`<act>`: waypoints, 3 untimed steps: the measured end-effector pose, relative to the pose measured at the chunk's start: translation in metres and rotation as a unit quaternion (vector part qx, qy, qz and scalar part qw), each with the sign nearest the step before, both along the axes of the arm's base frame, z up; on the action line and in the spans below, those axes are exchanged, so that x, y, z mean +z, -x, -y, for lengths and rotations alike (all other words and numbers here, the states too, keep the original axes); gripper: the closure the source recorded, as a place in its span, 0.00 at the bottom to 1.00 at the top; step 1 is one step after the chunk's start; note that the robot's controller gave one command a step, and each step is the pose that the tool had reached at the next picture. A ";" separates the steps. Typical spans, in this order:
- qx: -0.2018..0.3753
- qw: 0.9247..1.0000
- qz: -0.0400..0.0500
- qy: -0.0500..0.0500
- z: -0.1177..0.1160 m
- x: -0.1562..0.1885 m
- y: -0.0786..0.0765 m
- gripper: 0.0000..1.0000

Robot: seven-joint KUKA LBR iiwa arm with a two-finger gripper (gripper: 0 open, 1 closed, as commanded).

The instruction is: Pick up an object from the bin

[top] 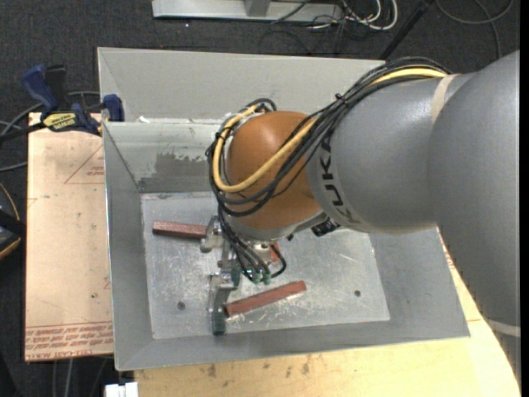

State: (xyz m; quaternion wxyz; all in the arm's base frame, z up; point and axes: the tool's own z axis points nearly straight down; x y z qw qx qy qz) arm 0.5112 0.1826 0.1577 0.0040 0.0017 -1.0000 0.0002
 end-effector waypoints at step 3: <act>0.065 0.998 0.004 -0.001 0.033 -0.041 -0.051 0.00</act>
Offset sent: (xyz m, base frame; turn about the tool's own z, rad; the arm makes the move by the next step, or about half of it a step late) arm -0.0208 -0.0930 -0.0877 -0.1729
